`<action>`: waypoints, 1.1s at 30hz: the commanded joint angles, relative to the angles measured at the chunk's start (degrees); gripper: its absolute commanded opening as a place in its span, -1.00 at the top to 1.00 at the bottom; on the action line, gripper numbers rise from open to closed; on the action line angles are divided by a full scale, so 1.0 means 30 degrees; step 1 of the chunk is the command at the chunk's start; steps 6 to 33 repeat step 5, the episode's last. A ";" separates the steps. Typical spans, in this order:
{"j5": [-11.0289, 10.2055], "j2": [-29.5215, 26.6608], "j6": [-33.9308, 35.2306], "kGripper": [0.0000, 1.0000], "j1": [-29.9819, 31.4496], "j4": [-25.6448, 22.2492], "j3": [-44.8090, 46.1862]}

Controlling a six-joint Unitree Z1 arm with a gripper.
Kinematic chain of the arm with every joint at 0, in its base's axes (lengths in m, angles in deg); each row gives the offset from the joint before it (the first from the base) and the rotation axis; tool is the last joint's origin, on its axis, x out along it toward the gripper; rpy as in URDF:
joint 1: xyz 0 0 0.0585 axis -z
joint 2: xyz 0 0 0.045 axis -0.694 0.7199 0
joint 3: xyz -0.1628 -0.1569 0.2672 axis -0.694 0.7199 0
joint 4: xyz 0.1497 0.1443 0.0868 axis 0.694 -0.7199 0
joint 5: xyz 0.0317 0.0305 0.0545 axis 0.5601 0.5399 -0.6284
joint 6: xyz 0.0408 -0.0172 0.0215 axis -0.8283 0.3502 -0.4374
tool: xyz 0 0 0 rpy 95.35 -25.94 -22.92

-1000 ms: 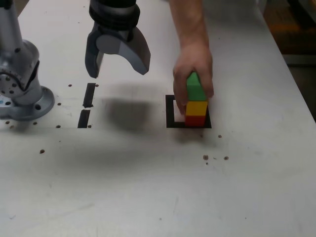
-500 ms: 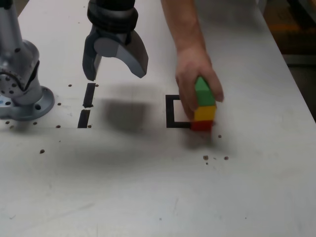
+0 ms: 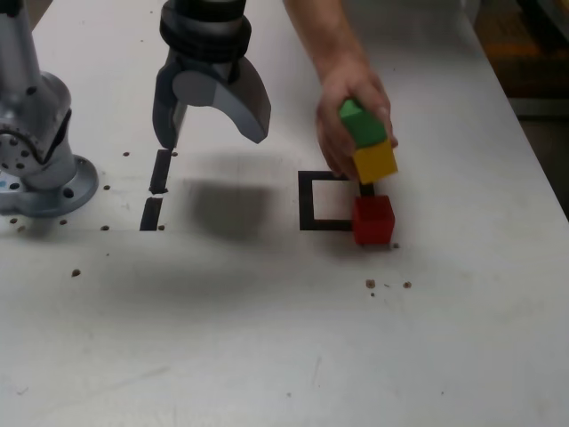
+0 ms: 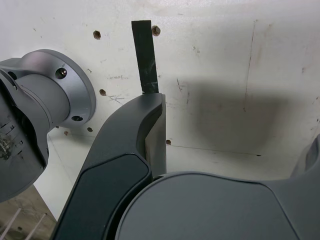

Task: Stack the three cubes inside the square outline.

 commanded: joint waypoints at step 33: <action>0.0179 -0.0118 -0.0005 -0.99 0.0035 0.0025 0.0076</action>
